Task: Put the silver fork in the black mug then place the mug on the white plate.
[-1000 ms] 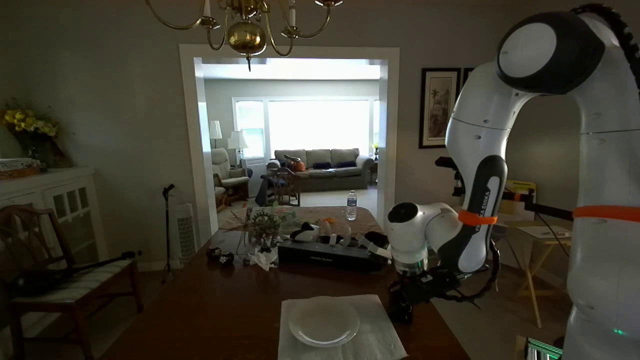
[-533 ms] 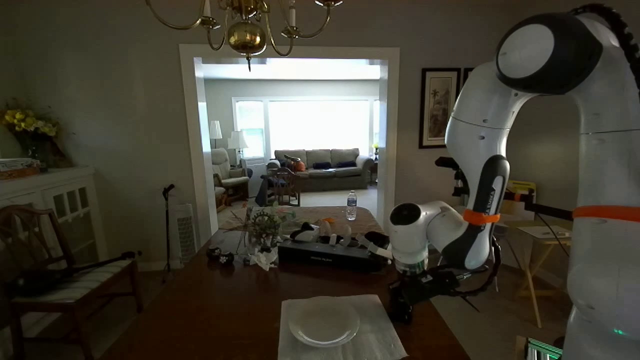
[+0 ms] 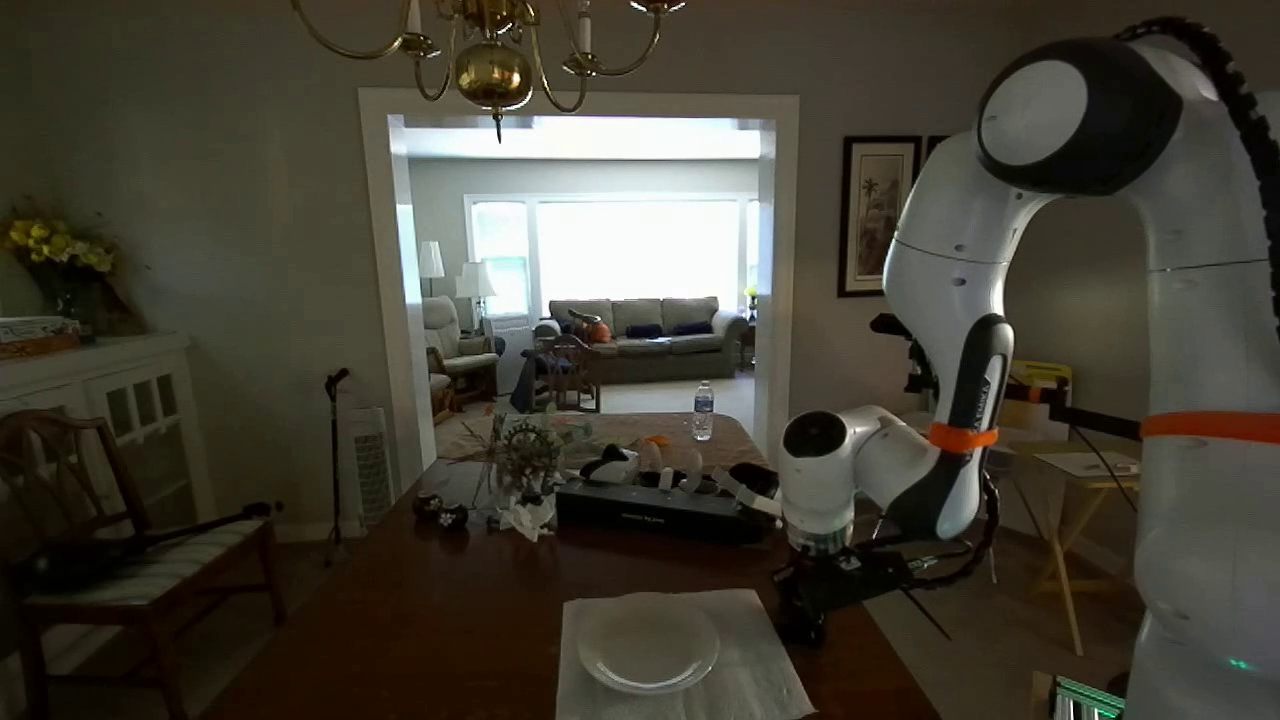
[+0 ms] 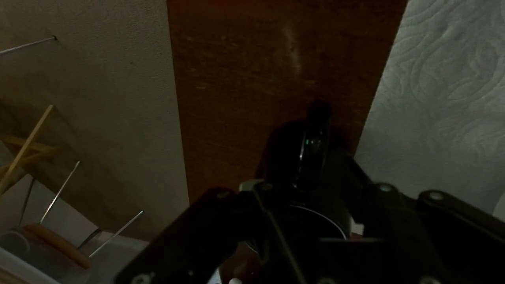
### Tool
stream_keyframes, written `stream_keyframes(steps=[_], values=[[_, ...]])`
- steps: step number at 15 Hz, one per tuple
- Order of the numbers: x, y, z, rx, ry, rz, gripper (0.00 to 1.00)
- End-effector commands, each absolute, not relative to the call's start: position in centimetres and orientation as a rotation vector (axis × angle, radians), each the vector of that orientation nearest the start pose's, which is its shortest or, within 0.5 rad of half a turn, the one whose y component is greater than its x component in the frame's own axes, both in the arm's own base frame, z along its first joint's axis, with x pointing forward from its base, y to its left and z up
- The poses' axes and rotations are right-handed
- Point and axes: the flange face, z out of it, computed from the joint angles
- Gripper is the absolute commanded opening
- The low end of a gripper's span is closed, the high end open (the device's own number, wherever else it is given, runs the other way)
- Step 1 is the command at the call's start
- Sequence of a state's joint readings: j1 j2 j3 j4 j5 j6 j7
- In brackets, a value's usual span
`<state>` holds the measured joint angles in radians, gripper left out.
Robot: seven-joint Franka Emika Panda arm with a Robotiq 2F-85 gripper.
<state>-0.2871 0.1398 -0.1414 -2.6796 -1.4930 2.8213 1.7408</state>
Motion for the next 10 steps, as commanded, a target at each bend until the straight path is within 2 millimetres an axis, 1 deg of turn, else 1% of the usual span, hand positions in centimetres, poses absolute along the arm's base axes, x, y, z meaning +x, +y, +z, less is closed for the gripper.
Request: stream_keyframes(steps=[1,4,6,10], values=[[35.7,-11.2,16.3,-3.216,1.234,-0.476,0.46],[35.6,-11.4,15.9,-3.220,1.234,-0.483,0.47],[35.6,-11.5,15.6,-3.221,1.232,-0.488,0.50],[35.7,-11.9,15.1,-3.224,1.231,-0.510,0.46]])
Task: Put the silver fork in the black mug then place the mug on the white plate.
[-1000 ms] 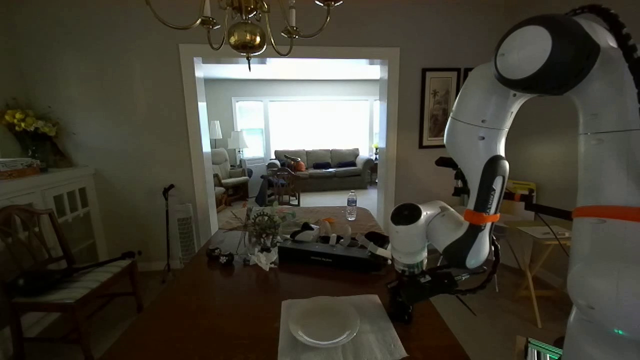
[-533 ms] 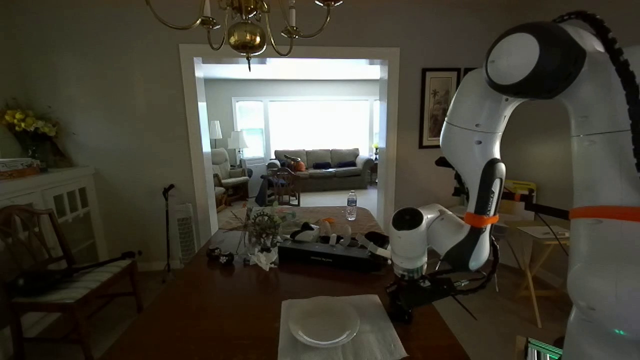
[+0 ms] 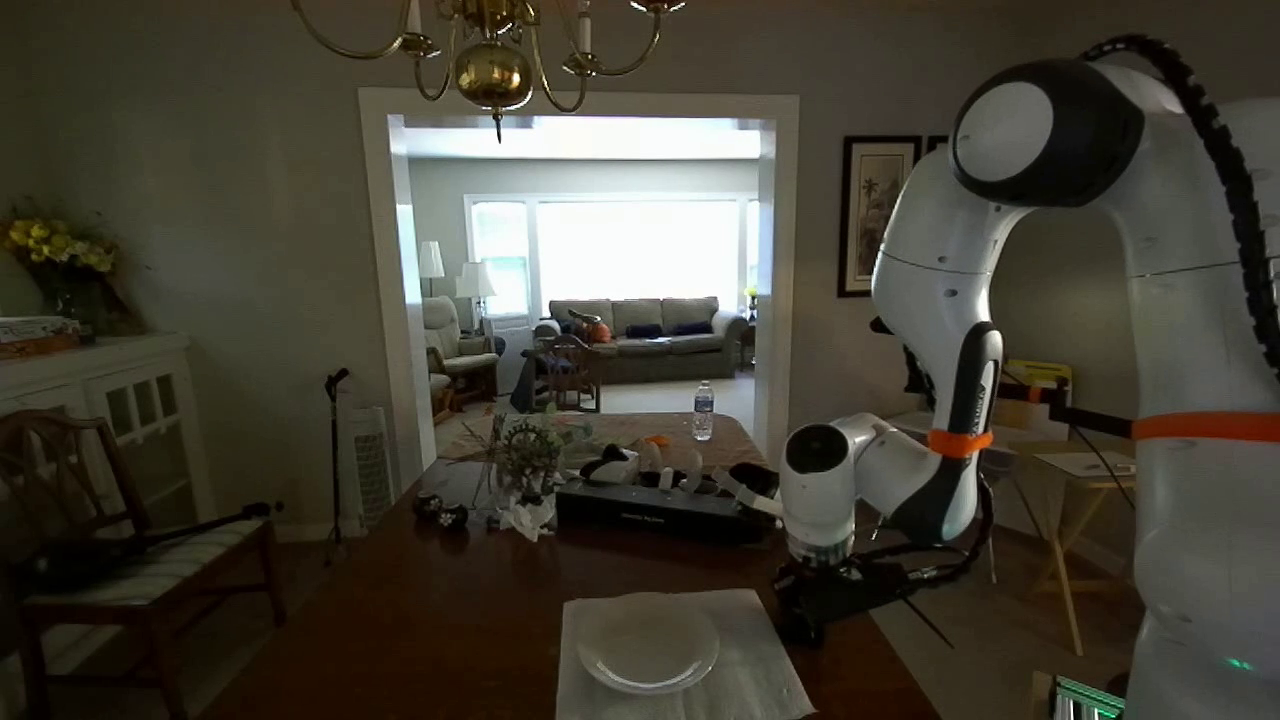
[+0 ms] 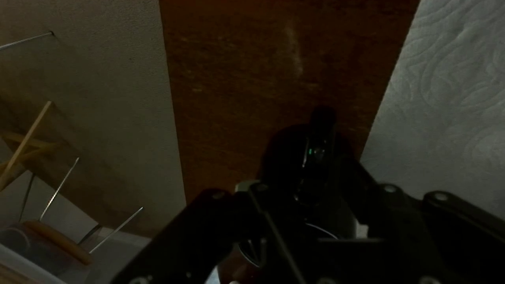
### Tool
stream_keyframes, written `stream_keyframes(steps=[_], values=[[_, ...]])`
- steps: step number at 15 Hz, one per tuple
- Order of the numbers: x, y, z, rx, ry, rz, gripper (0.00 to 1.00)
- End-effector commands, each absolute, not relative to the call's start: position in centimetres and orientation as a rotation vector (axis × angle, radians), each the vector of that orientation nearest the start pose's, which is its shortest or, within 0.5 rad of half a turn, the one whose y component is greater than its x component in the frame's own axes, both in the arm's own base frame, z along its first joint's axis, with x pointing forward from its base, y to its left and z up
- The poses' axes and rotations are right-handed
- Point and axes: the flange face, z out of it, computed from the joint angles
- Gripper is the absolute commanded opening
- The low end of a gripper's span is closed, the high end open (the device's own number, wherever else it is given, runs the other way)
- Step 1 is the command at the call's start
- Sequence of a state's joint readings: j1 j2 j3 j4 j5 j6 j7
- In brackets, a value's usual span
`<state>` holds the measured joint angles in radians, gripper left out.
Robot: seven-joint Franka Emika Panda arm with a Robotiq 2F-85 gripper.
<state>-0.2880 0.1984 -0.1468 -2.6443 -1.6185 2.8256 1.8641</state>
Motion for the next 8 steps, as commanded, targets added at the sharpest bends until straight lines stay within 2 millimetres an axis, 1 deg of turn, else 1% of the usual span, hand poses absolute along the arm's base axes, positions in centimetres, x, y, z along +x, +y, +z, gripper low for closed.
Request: stream_keyframes(steps=[1,2,3,6,7,8], values=[[35.65,-12.02,14.96,-3.224,1.229,-0.514,0.45],[35.64,-12.14,14.85,-3.224,1.228,-0.521,0.45],[35.61,-12.24,14.75,-3.221,1.228,-0.525,0.44],[35.83,-12.60,14.43,-3.218,1.220,-0.551,0.29],[35.95,-12.69,14.31,-3.215,1.219,-0.560,0.31],[36.05,-12.85,14.29,-3.215,1.216,-0.573,0.22]])
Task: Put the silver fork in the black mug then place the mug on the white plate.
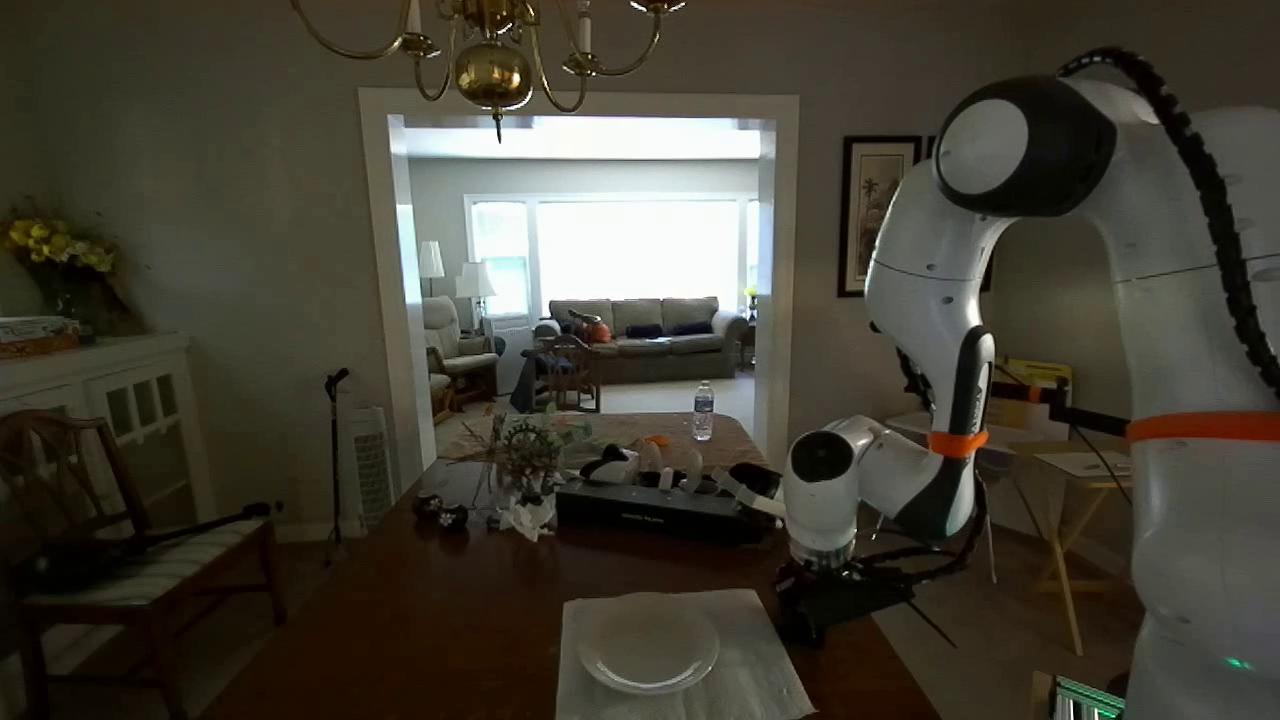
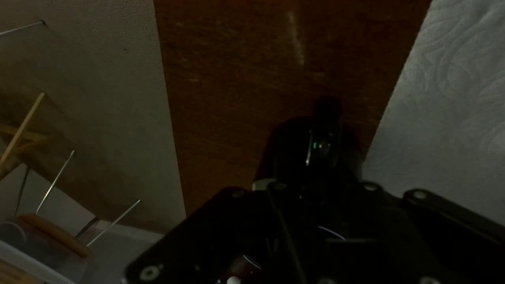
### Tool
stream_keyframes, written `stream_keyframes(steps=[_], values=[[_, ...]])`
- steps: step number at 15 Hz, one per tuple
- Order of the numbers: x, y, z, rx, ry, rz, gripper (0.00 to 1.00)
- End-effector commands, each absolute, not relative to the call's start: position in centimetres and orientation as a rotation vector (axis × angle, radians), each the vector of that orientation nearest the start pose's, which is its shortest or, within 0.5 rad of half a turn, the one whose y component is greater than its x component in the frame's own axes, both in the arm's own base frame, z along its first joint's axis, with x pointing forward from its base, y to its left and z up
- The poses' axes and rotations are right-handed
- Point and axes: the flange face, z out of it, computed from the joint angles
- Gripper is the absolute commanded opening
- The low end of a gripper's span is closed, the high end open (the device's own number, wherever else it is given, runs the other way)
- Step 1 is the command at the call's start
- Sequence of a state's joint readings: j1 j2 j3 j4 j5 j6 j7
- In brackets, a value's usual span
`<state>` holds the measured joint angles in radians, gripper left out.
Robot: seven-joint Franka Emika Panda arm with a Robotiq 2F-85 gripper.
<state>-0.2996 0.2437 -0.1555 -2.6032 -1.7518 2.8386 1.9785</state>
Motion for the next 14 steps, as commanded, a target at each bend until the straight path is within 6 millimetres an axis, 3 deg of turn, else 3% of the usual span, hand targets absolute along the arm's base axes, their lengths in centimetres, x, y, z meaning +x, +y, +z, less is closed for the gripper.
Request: stream_keyframes(steps=[1,3,5,14], values=[[36.2,-13.0,14.2,-3.215,1.213,-0.590,0.06],[36.3,-13.2,14.1,-3.215,1.210,-0.611,0.00],[36.3,-13.3,14.1,-3.212,1.207,-0.626,0.05],[35.5,-13.5,15.8,-3.268,1.141,-0.600,0.05]])
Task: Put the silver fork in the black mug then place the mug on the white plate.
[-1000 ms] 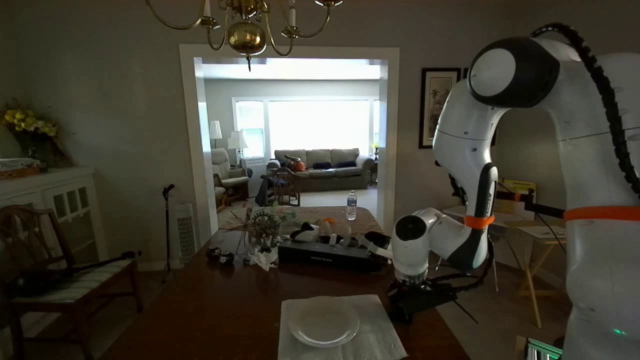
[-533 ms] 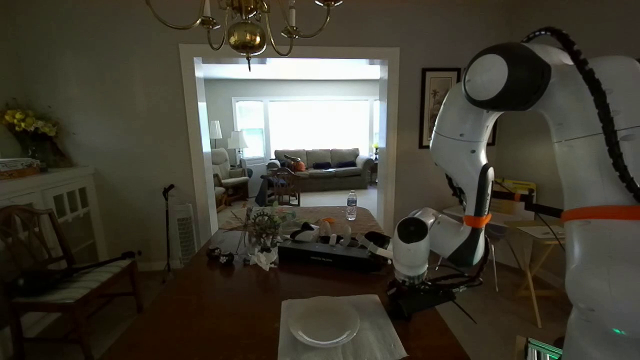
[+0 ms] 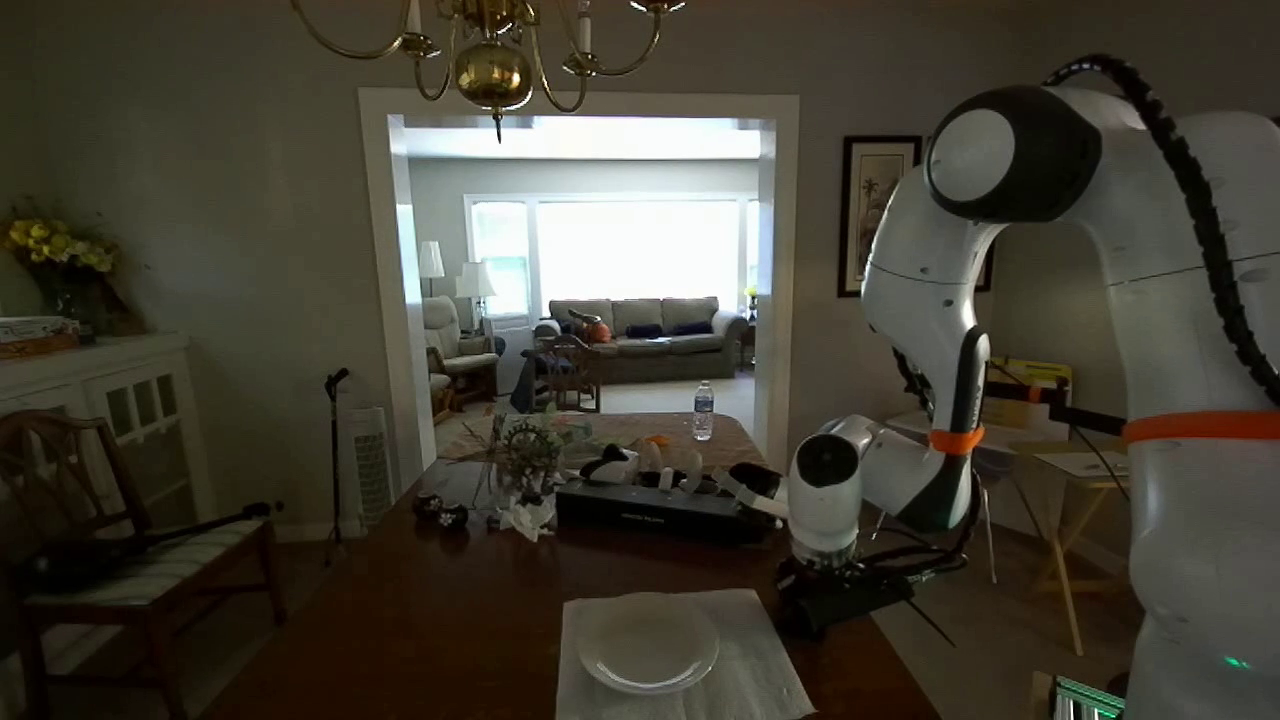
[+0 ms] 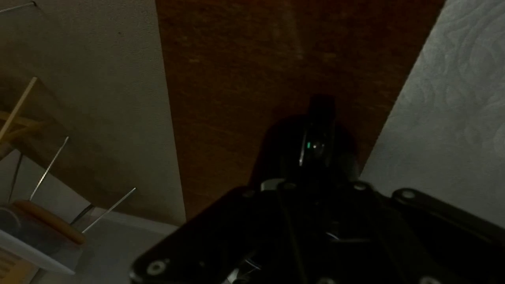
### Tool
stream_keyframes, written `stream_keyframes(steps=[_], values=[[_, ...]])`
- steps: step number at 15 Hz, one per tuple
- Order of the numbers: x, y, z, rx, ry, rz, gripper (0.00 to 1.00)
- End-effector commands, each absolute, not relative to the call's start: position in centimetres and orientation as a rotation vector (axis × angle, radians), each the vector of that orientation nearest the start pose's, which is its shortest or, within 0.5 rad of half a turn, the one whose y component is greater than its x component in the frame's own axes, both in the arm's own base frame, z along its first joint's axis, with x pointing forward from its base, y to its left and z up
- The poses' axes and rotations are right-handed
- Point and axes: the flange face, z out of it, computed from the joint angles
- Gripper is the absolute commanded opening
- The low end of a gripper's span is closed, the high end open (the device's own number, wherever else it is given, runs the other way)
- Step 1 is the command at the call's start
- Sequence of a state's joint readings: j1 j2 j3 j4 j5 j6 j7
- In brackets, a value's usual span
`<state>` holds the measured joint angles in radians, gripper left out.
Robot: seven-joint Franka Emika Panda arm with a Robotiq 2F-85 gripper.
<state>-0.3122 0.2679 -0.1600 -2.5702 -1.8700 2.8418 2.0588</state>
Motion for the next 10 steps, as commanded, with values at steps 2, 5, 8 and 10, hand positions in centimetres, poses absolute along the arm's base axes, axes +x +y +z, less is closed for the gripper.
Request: stream_keyframes(steps=[2,5,8,10], values=[[35.5,-13.5,16.6,-3.295,1.096,-0.604,0.05],[36.3,-13.2,18.6,-3.330,1.013,-0.641,0.05],[37.5,-12.7,21.2,-3.346,0.935,-0.703,0.05],[38.6,-11.7,23.0,-3.346,0.832,-0.763,0.05]])
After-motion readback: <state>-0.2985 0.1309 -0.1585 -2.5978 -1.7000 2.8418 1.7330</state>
